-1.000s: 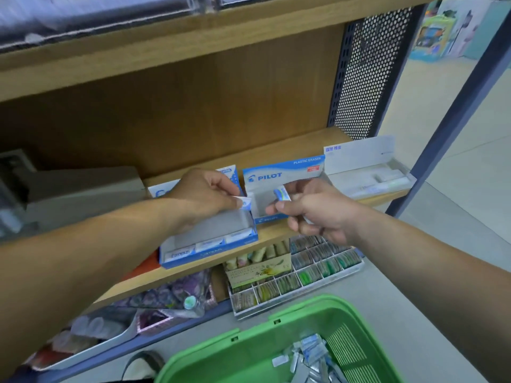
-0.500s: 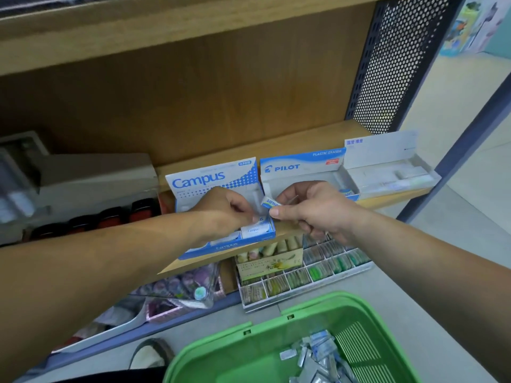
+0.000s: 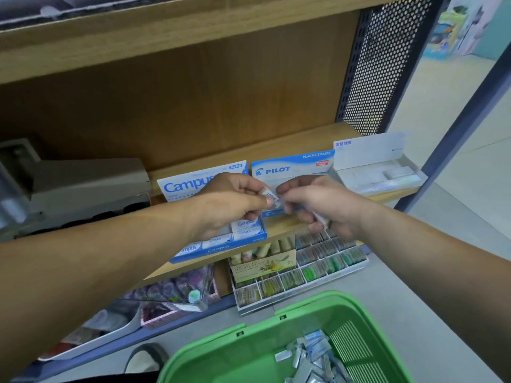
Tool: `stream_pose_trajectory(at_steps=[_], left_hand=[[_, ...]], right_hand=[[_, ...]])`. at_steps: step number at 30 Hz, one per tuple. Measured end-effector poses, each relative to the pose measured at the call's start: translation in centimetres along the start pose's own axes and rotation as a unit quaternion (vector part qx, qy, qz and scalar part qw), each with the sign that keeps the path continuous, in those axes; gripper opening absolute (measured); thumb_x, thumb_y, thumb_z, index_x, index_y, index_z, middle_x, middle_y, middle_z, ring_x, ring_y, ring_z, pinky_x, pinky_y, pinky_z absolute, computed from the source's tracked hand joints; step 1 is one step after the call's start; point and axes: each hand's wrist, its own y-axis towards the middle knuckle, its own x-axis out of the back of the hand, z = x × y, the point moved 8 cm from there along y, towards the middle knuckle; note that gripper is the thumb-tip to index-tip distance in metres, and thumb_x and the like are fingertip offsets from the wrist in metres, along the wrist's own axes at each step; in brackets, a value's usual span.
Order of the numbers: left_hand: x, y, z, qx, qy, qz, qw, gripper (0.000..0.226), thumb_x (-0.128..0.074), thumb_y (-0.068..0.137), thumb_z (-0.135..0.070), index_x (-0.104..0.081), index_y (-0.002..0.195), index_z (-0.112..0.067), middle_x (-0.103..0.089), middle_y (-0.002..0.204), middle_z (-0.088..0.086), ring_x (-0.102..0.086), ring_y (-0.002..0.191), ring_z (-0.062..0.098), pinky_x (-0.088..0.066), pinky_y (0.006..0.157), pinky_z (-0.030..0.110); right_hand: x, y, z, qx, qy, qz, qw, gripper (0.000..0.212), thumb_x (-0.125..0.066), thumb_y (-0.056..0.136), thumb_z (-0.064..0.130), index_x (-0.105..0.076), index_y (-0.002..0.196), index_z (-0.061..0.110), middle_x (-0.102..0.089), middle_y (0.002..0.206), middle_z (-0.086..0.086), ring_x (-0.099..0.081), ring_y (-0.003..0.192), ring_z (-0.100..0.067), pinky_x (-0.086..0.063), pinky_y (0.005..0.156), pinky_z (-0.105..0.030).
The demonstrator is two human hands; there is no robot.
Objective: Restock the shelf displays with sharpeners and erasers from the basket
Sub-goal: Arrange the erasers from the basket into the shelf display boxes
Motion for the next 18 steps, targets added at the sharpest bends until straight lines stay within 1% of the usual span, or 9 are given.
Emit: stream_pose_trajectory(at_steps=[2, 4, 5, 7, 10, 12, 14, 16, 18], left_hand=[[-0.2, 0.3, 0.2, 0.021, -0.02, 0.008, 1.0, 0.032, -0.086, 0.081, -0.012, -0.071, 0.109, -0.009, -0.076, 0.103, 0.019, -0.067, 0.08, 0.021, -0.058, 0.082, 0.031], [-0.9, 0.6, 0.0, 0.024, -0.024, 0.027, 0.999, 0.029, -0.083, 0.084, -0.012, -0.07, 0.109, -0.005, -0.076, 0.104, 0.018, -0.074, 0.093, 0.027, -0.059, 0.09, 0.035], [-1.3, 0.7, -0.2, 0.023, -0.031, 0.032, 0.999, 0.027, -0.081, 0.086, -0.009, -0.068, 0.109, -0.003, -0.077, 0.103, 0.018, -0.075, 0.098, 0.028, -0.06, 0.092, 0.038], [-2.3, 0.9, -0.6, 0.021, -0.038, 0.034, 0.998, 0.024, -0.075, 0.091, -0.006, -0.062, 0.112, -0.002, -0.075, 0.103, 0.022, -0.077, 0.096, 0.029, -0.06, 0.094, 0.044], [-3.9, 1.5, -1.5, 0.007, -0.001, 0.051, 0.999, 0.021, -0.069, 0.097, -0.01, -0.063, 0.117, -0.011, -0.072, 0.106, 0.019, -0.078, 0.09, 0.027, -0.061, 0.09, 0.044], [-4.8, 2.2, -2.5, -0.023, 0.064, 0.043, 0.997, 0.023, -0.066, 0.099, -0.011, -0.066, 0.121, -0.018, -0.069, 0.096, 0.009, -0.077, 0.084, 0.021, -0.062, 0.087, 0.04], [-5.4, 3.2, -3.7, -0.055, 0.128, 0.02, 0.99, 0.025, -0.067, 0.097, -0.011, -0.067, 0.121, -0.02, -0.066, 0.085, 0.003, -0.073, 0.076, 0.018, -0.063, 0.082, 0.033], [-6.2, 4.1, -4.4, -0.067, 0.169, -0.002, 0.983, 0.022, -0.073, 0.094, -0.013, -0.067, 0.113, -0.021, -0.07, 0.082, 0.0, -0.071, 0.07, 0.015, -0.062, 0.073, 0.027], [-6.9, 5.0, -4.5, -0.061, 0.207, -0.014, 0.976, 0.017, -0.081, 0.087, -0.019, -0.07, 0.1, -0.021, -0.074, 0.083, -0.001, -0.07, 0.072, 0.014, -0.061, 0.072, 0.027]], right_hand=[[1.6, -0.3, 0.0, -0.026, 0.045, -0.014, 0.999, 0.039, -0.05, 0.084, 0.0, -0.061, 0.122, -0.001, -0.054, 0.091, -0.016, -0.037, 0.051, -0.018, -0.039, 0.041, -0.023], [3.8, -0.8, 0.1, -0.038, 0.096, -0.018, 0.995, 0.052, -0.039, 0.076, -0.012, -0.059, 0.123, -0.003, -0.046, 0.094, -0.015, -0.038, 0.054, -0.019, -0.041, 0.04, -0.025], [4.7, -1.0, 0.1, -0.036, 0.098, -0.014, 0.994, 0.059, -0.036, 0.074, -0.018, -0.059, 0.126, -0.001, -0.045, 0.092, -0.013, -0.04, 0.056, -0.017, -0.04, 0.041, -0.025], [5.9, -1.6, 0.0, -0.026, 0.066, 0.011, 0.997, 0.065, -0.038, 0.078, -0.027, -0.058, 0.131, 0.006, -0.048, 0.095, -0.009, -0.05, 0.063, -0.014, -0.044, 0.048, -0.021], [7.0, -2.1, 0.0, 0.017, 0.079, 0.017, 0.997, 0.058, -0.055, 0.086, -0.025, -0.055, 0.133, 0.009, -0.062, 0.115, -0.01, -0.07, 0.094, -0.021, -0.059, 0.07, -0.023], [7.9, -2.1, -0.5, 0.021, 0.126, -0.005, 0.992, 0.055, -0.067, 0.082, -0.021, -0.057, 0.129, 0.006, -0.068, 0.12, -0.017, -0.073, 0.105, -0.03, -0.063, 0.076, -0.031], [9.0, -2.1, -1.0, 0.019, 0.133, -0.039, 0.99, 0.047, -0.072, 0.078, -0.02, -0.063, 0.121, -0.004, -0.073, 0.113, -0.022, -0.075, 0.1, -0.032, -0.064, 0.075, -0.035], [10.7, -2.2, -1.5, 0.024, 0.129, -0.1, 0.986, 0.038, -0.075, 0.074, -0.021, -0.068, 0.11, -0.013, -0.074, 0.1, -0.024, -0.075, 0.089, -0.033, -0.064, 0.072, -0.033], [12.4, -2.3, -2.0, 0.03, 0.129, -0.157, 0.979, 0.032, -0.077, 0.074, -0.018, -0.071, 0.105, -0.011, -0.072, 0.091, -0.02, -0.074, 0.085, -0.033, -0.064, 0.07, -0.032]])
